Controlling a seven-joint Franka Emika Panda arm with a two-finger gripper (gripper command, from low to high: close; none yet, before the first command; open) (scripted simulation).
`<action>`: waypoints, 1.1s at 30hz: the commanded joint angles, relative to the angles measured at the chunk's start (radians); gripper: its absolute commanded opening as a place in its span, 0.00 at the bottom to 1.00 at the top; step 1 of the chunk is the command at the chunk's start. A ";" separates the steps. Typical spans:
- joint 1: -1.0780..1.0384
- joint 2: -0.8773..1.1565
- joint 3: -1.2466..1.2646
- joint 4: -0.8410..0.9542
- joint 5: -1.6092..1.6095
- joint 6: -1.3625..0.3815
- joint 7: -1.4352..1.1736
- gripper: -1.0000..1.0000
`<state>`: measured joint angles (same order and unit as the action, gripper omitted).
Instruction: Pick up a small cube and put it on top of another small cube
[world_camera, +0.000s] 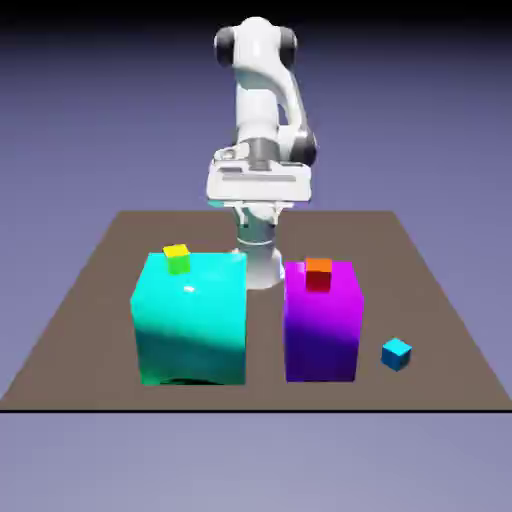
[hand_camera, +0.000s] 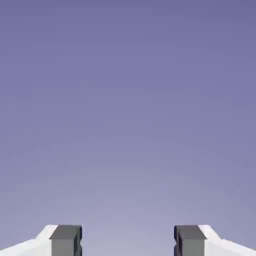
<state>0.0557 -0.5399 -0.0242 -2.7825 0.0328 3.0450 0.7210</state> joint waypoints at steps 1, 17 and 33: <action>0.036 0.027 -0.016 0.015 0.009 -0.008 -0.043 0.50; 0.615 0.466 -0.262 0.254 0.145 -0.144 -0.730 0.50; 1.169 0.890 -0.493 0.472 0.248 -0.295 -1.426 0.50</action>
<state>1.2250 0.3499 -0.5168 -2.3104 0.2812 2.7499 -0.7049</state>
